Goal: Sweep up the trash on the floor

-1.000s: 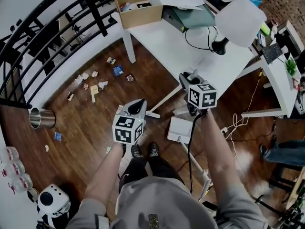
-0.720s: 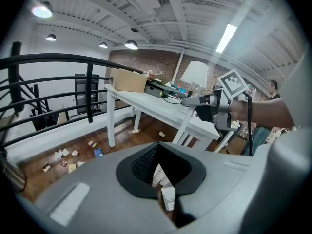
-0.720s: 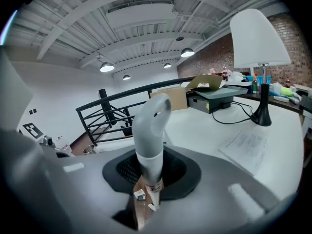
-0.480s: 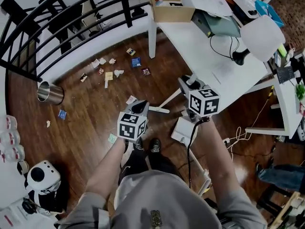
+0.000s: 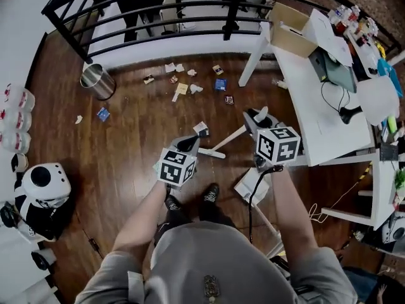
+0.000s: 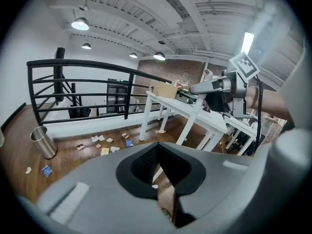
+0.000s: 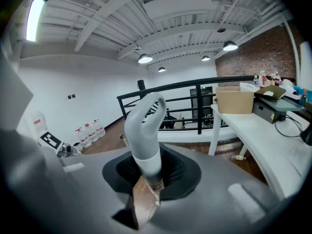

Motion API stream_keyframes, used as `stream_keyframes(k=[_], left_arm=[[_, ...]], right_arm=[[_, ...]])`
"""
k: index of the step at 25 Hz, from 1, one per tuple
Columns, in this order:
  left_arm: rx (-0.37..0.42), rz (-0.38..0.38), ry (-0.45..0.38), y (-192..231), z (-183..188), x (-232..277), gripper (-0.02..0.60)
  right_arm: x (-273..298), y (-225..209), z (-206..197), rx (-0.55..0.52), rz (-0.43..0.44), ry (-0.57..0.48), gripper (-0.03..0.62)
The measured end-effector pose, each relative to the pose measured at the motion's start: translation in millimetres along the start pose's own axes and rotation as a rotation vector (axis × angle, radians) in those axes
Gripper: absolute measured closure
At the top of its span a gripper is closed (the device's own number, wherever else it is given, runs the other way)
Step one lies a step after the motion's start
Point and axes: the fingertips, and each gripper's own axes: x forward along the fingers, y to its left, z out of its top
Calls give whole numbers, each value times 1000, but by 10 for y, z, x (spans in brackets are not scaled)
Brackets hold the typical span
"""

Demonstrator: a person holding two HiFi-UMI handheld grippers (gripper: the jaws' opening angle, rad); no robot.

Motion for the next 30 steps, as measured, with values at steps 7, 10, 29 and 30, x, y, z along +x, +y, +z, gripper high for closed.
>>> stream_keyframes(k=[7, 10, 29, 30], left_arm=[[-105, 144, -32, 1033, -508, -1200, 574], [-145, 219, -28, 1418, -761, -1688, 574], [-255, 370, -56, 2328, -1142, -2550, 574], [-257, 373, -48, 2358, -1126, -2505, 574]], right_arm=[[340, 1273, -172, 2, 104, 41, 526], [494, 1783, -295, 8, 158, 76, 526], [2004, 2886, -494, -67, 199, 177, 530], [2076, 2813, -447, -67, 195, 169, 530]])
